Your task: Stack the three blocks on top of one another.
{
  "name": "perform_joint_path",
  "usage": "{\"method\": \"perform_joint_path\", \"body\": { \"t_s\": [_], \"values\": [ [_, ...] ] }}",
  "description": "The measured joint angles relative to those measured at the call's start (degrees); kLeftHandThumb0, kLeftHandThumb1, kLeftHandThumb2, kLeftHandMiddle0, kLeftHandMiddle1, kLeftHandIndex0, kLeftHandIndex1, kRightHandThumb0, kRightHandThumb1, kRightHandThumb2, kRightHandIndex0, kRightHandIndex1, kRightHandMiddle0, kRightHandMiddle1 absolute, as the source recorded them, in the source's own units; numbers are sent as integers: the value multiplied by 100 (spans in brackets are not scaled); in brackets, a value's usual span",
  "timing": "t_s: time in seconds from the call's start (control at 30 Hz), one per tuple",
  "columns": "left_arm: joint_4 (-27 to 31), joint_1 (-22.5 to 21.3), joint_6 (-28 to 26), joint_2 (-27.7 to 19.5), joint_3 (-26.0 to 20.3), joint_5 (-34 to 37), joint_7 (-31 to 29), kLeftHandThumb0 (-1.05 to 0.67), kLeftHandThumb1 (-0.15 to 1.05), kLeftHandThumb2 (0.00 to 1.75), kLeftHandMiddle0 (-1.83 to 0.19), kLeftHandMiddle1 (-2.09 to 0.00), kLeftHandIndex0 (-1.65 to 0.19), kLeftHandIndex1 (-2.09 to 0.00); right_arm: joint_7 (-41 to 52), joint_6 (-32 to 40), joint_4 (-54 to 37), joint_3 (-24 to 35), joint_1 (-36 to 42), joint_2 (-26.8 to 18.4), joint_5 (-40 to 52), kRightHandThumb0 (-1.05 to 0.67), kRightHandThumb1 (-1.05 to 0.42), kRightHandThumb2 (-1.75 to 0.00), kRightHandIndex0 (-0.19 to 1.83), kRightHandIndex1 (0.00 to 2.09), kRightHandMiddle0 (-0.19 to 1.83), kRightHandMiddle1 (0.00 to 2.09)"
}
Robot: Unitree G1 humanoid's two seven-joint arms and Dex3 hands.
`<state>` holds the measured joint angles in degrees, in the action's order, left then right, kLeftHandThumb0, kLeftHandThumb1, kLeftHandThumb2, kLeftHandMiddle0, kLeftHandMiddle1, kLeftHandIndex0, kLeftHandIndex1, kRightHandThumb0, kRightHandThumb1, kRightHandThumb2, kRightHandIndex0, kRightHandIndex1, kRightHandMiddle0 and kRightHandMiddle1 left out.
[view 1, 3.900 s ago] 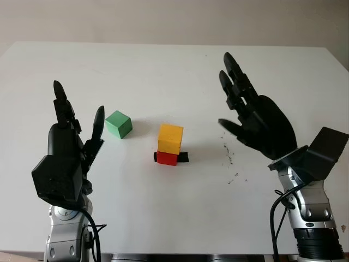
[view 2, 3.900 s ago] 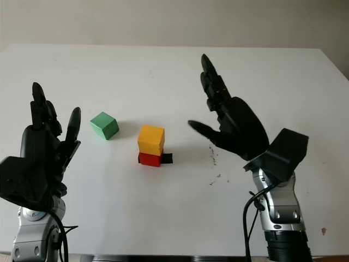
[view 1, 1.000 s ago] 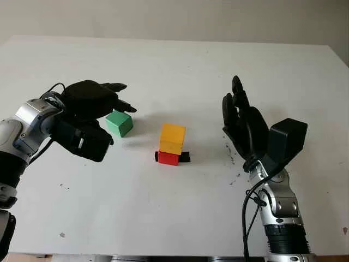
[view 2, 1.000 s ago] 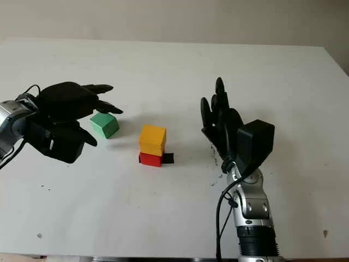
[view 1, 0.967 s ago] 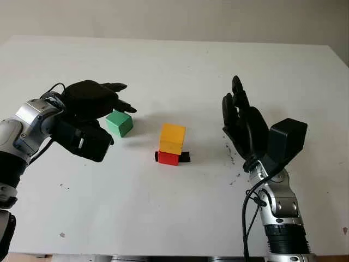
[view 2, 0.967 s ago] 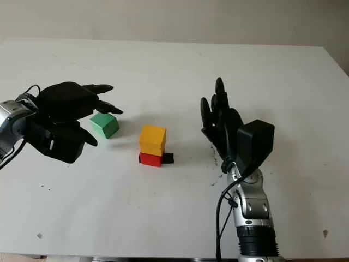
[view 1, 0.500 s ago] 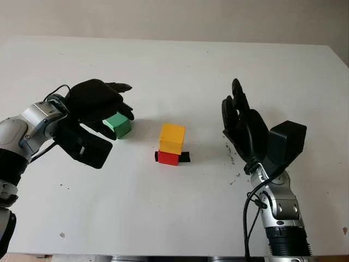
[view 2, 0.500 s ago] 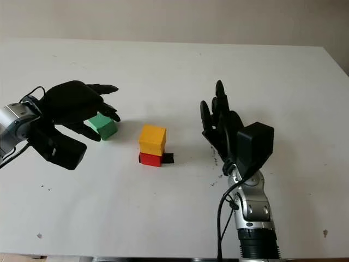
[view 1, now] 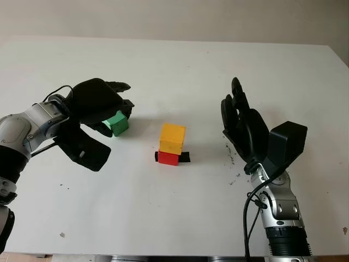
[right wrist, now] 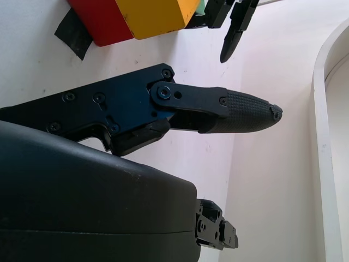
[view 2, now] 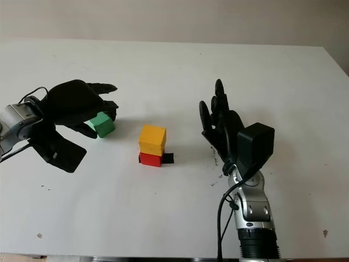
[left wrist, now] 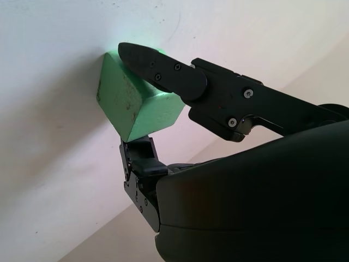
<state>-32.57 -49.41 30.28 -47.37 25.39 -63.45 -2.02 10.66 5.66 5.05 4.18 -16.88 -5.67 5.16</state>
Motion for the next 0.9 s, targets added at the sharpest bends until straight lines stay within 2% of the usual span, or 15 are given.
{"method": "perform_joint_path", "body": {
  "t_s": [0.1,0.3,0.53,0.6,0.77,0.9],
  "values": [
    [26,-46,-11,-58,121,-300,279,-35,89,5,-37,-7,-63,-75,33,-17,15,2,0,0,13,-75,-105,-53,-19,0,-19,0],
    [-71,-134,6,-168,433,-892,1348,-27,87,5,-52,-9,-73,-70,58,-23,106,4,0,0,15,-76,-105,-51,-19,0,-19,0],
    [-111,-244,336,-230,457,-584,1589,-30,89,5,-55,-7,-64,-83,59,-22,110,2,0,1,16,-77,-105,-51,-19,0,-19,1],
    [-108,-245,385,-220,357,-206,1345,-33,91,6,-52,-6,-62,-85,62,-22,111,1,0,1,15,-77,-105,-51,-19,0,-19,0],
    [-23,-223,326,-169,-153,1157,221,-39,96,6,-46,-4,-57,-88,60,-22,125,-5,3,1,6,-78,-105,-50,-19,0,-19,2],
    [198,-119,163,-64,-515,2002,-387,-38,96,5,-46,-5,-56,-94,61,-22,127,-7,6,4,16,-76,-105,-49,-19,0,-19,2]
  ]
}}
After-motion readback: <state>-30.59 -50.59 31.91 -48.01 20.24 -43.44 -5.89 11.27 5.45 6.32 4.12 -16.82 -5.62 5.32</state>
